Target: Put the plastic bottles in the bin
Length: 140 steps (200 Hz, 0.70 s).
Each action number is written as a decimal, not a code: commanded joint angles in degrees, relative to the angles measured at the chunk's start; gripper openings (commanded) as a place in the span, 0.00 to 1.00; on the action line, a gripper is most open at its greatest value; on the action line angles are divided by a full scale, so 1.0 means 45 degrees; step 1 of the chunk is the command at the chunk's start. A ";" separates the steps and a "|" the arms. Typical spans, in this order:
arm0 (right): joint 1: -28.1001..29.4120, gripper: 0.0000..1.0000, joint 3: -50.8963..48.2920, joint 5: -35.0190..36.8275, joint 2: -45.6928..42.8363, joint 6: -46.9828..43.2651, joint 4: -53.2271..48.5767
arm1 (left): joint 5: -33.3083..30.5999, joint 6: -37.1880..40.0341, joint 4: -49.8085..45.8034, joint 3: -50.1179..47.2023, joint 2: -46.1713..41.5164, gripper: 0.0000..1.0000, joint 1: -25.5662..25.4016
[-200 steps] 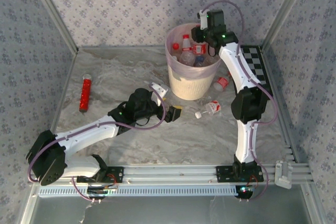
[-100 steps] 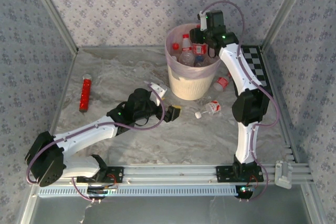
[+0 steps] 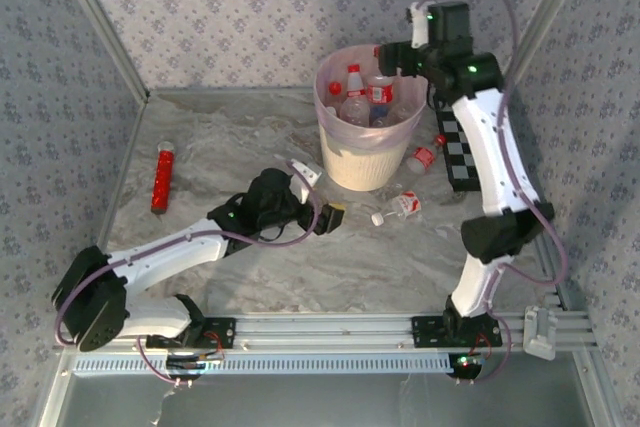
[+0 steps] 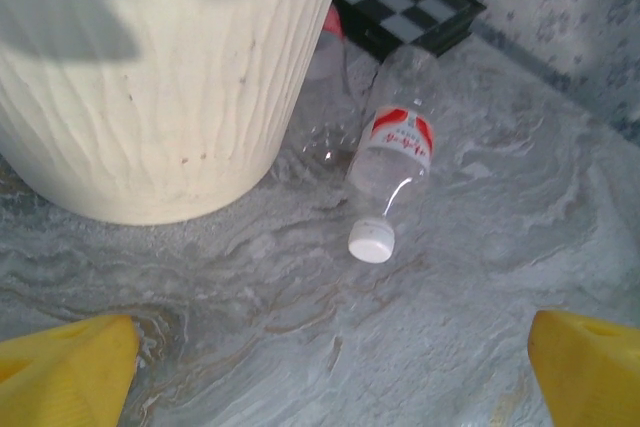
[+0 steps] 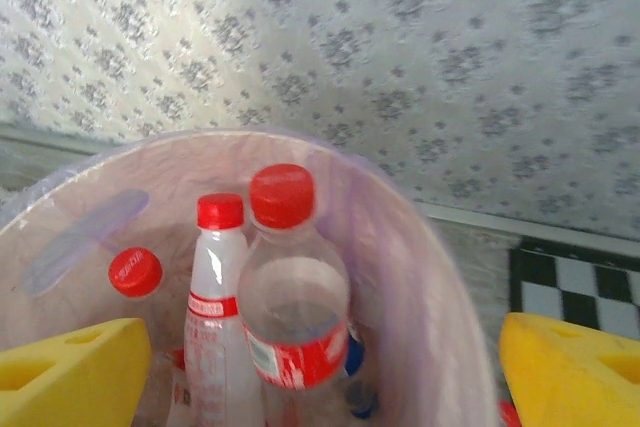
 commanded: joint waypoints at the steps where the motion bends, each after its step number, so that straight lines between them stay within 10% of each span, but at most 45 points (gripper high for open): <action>1: -0.0635 0.92 -0.1853 0.0351 -0.1802 0.1254 -0.0747 | -0.0541 0.0987 -0.1187 0.1316 0.0970 0.99 -0.0468; 58: -0.4768 0.92 -1.0129 -0.3128 -0.7588 0.5052 0.1987 | -0.1782 0.2911 -0.2701 0.4308 0.4772 1.00 -0.2079; 140: -0.6699 0.91 -1.4272 -0.6201 -1.0898 0.4994 0.1145 | -0.1809 0.3357 -0.1355 0.6693 0.8598 1.00 -0.2253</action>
